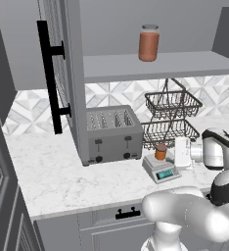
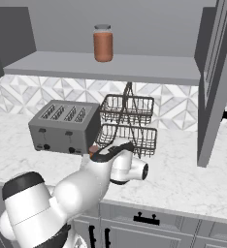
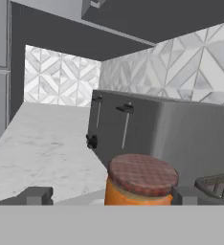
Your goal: Pick the jam and place it on the digital scale for weighing, and close the cabinet.
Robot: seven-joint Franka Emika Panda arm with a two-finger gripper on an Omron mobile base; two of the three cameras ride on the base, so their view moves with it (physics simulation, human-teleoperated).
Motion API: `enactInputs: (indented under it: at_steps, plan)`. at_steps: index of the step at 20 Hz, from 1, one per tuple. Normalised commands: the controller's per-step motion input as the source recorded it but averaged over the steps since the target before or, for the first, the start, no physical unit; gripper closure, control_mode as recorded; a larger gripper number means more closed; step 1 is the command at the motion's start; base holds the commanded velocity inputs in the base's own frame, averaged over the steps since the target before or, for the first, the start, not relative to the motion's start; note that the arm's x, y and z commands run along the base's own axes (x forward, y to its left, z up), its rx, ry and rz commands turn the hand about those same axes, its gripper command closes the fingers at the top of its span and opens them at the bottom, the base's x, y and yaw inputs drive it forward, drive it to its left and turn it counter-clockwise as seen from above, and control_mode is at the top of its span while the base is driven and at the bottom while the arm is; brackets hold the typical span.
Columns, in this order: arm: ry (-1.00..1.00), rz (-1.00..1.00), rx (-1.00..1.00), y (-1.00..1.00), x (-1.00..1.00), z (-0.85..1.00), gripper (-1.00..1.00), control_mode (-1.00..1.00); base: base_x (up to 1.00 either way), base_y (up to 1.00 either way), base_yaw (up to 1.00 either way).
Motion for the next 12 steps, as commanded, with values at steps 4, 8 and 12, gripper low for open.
enactInputs:
  at_steps: [4, 8, 12]
  plan:
    - [-0.36, -0.01, 0.00, -0.38, -0.51, 0.51, -1.00, -1.00, 0.00, 0.00, 0.00]
    - [-0.29, 0.00, 0.03, -0.50, -0.35, 0.42, -1.00, -1.00, 0.00, 0.00, 0.00]
    - [-0.40, 0.00, 0.03, -0.53, -0.25, 0.64, -1.00, -1.00, 0.00, 0.00, 0.00]
